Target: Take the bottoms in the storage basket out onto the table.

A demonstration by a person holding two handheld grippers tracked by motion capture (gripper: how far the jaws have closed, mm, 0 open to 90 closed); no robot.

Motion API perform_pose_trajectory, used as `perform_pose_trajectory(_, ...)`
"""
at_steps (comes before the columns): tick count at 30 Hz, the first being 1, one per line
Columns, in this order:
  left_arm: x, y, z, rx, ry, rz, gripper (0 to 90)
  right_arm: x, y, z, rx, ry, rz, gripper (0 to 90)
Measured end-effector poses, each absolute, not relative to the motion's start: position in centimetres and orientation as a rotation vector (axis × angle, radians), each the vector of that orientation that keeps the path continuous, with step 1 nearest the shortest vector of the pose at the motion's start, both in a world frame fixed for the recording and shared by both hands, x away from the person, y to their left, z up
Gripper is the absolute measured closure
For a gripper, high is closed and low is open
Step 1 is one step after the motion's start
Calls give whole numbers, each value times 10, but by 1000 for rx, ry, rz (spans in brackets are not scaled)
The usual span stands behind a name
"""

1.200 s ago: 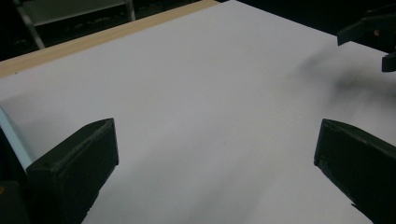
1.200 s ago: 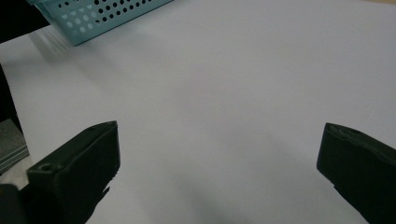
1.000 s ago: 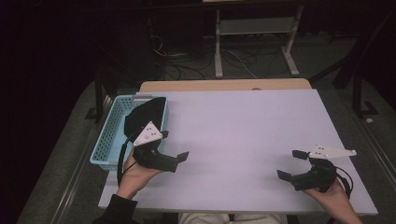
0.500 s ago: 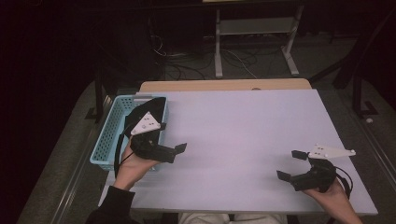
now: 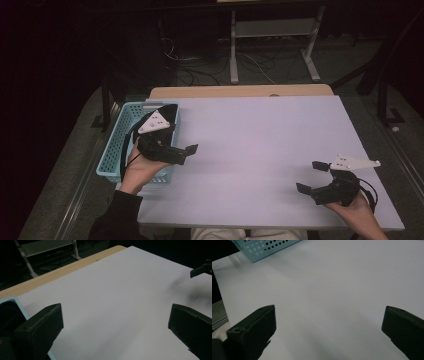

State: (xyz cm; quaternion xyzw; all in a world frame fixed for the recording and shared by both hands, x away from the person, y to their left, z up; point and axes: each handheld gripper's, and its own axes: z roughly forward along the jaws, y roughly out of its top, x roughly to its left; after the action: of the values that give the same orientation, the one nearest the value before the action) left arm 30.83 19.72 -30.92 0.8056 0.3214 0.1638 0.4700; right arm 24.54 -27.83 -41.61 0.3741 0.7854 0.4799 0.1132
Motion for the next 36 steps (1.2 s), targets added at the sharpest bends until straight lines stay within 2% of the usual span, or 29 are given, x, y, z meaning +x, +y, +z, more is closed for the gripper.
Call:
perform_pose_trajectory(12, 322, 200, -300, 1975, 811, 410, 0, 246, -278, -417, 1088, 2309, 1405, 0)
perform_pose_trajectory(36, 358, 229, -307, 1899, 966, 382, 0, 246, -277, -417, 1088, 2317, 1397, 0)
